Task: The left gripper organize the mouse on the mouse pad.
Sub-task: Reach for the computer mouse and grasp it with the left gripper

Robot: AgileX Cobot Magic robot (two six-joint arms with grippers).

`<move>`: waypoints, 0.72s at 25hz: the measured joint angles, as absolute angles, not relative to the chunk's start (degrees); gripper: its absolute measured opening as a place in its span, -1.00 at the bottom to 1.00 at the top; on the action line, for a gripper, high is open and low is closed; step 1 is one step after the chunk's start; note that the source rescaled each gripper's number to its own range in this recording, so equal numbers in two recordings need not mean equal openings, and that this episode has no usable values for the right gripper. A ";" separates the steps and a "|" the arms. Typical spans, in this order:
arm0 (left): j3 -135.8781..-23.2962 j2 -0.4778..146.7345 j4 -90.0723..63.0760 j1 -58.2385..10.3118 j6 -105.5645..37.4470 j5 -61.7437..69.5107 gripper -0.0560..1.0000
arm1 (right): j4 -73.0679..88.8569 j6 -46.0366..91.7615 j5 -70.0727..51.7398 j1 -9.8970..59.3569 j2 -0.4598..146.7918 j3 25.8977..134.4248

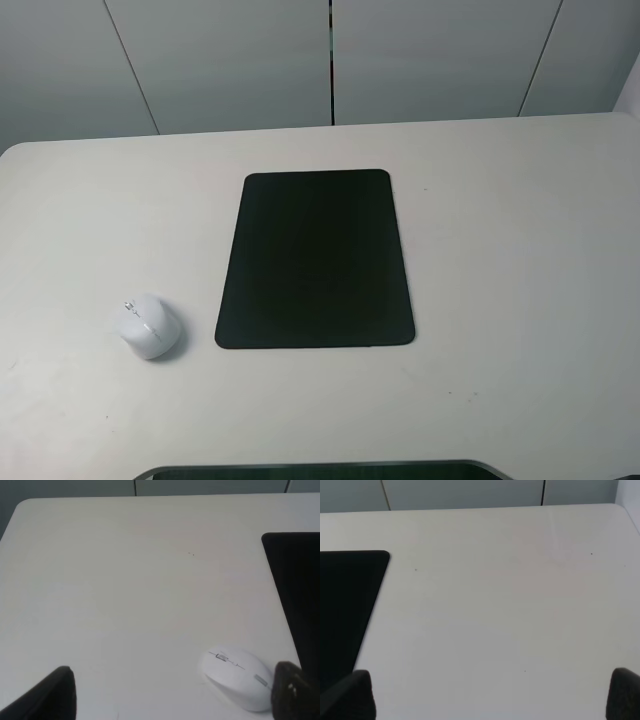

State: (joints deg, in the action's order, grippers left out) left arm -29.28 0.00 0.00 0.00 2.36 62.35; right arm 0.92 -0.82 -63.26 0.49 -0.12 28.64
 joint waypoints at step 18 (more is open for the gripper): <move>-29.28 0.00 0.00 0.00 2.36 62.35 1.00 | 0.92 -0.82 -63.26 0.49 -0.12 28.64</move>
State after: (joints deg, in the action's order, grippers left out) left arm -29.28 0.00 0.00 0.00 2.36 62.35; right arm 0.92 -0.82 -63.26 0.49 -0.12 28.64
